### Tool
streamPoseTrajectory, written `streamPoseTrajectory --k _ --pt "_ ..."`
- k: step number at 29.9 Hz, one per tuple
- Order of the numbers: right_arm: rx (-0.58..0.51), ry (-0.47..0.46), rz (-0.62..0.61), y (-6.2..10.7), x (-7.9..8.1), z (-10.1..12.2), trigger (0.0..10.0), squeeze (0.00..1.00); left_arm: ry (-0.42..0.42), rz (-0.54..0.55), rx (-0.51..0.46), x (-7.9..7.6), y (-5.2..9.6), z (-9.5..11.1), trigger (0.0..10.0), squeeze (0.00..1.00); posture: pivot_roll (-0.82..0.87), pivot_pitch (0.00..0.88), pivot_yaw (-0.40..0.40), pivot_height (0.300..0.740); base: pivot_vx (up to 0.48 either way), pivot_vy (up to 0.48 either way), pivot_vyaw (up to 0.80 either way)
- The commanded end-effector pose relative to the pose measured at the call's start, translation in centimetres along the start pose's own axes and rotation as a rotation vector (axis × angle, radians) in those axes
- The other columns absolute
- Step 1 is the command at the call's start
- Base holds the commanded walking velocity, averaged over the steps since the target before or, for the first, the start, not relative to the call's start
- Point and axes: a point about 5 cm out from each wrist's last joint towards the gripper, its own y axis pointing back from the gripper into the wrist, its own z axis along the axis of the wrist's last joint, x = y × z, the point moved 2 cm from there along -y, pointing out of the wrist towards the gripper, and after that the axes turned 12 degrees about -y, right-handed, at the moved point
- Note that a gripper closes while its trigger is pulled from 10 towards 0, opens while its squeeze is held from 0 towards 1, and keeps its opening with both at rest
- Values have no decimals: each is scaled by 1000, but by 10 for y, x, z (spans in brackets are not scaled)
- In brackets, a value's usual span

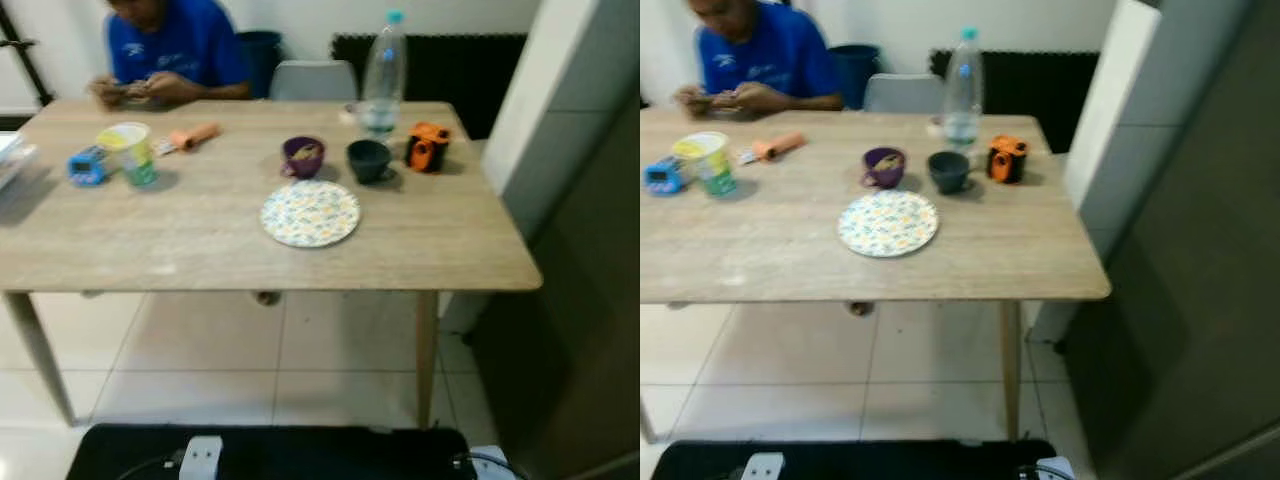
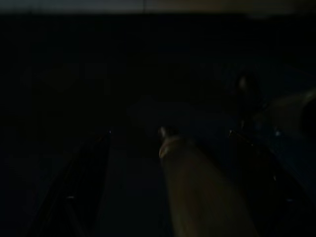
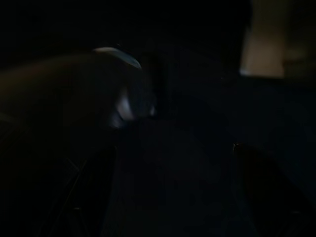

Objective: Restocking fridge

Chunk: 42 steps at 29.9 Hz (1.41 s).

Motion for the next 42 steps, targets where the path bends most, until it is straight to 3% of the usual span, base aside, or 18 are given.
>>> streamPoseTrajectory --k 1,17,42 --pt "-20 -13 -4 0 -1 4 10000 0 -10 4 29 1 3 -10 10000 0 -44 61 11 740 0 0 -800" --pt "-32 -9 -28 0 -5 7 10000 0 0 -16 14 -5 0 -6 10000 0 -52 63 11 740 0 0 -50" --pt "-14 -4 -32 1 -3 0 10000 0 18 -30 12 -9 0 -7 10000 0 -51 72 10 740 232 0 0"
